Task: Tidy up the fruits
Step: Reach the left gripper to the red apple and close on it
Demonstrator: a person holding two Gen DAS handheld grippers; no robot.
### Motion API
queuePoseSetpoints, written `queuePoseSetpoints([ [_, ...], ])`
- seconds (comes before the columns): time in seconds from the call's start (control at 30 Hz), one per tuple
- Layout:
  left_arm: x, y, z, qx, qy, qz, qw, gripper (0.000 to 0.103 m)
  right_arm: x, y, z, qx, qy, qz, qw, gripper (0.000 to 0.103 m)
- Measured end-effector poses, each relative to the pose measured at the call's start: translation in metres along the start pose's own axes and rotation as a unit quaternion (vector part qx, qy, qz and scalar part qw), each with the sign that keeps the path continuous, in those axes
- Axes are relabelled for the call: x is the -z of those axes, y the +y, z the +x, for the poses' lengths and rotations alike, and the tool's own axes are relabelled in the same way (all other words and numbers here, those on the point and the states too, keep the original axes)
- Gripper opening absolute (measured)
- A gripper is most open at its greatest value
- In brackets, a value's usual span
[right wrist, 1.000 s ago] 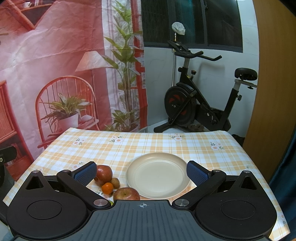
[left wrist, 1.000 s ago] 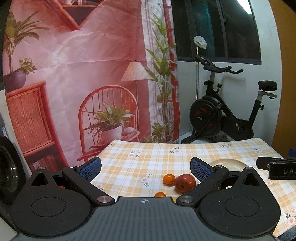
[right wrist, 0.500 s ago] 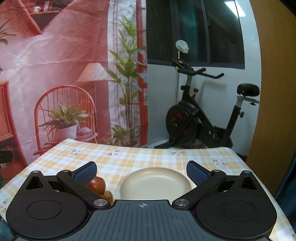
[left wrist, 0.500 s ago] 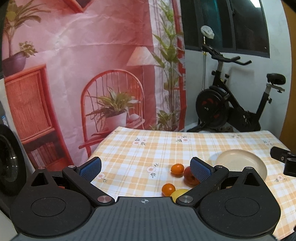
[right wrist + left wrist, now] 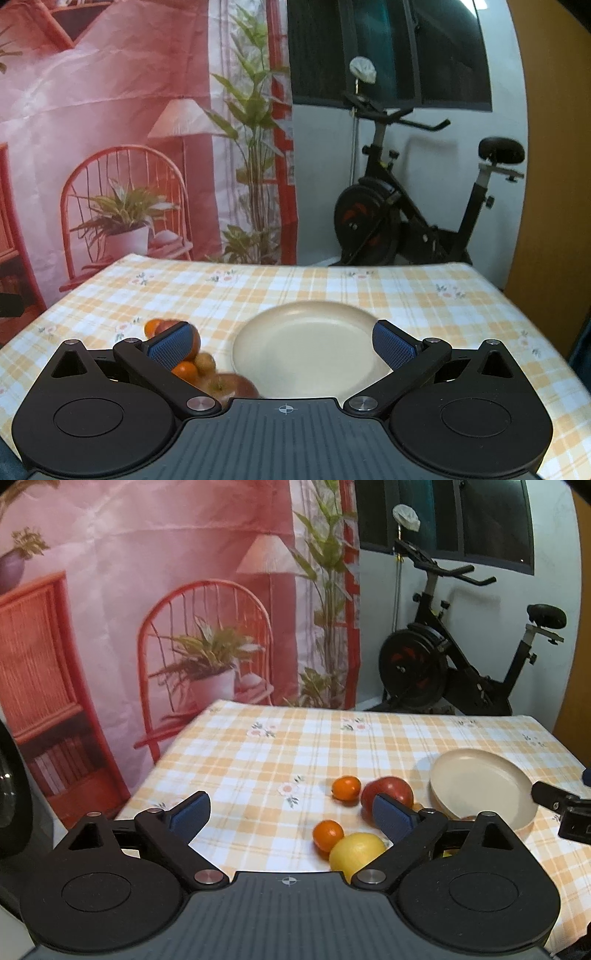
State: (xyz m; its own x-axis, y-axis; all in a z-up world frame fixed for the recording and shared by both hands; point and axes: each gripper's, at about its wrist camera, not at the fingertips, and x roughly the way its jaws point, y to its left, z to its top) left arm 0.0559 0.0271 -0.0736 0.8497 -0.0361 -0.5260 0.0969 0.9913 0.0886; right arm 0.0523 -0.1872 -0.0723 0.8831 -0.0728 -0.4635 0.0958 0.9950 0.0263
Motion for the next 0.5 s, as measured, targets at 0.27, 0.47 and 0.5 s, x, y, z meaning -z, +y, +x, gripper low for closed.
queuePoseSetpoints([
  [0.27, 0.006, -0.01, 0.019, 0.044, 0.016, 0.002, 0.9989, 0.09, 0.021, -0.005, 0.02, -0.043, 0.025, -0.007, 0.999, 0.103],
  [0.47, 0.008, -0.017, 0.032, 0.056, 0.007, -0.003, 0.9984, 0.081, 0.029, -0.002, 0.03, -0.065, 0.031, -0.038, 0.997, 0.103],
  [0.5, 0.007, -0.019, 0.032, 0.055, 0.004, -0.001, 0.9985, 0.081, 0.03, -0.001, 0.031, -0.061, 0.029, -0.045, 0.997, 0.103],
])
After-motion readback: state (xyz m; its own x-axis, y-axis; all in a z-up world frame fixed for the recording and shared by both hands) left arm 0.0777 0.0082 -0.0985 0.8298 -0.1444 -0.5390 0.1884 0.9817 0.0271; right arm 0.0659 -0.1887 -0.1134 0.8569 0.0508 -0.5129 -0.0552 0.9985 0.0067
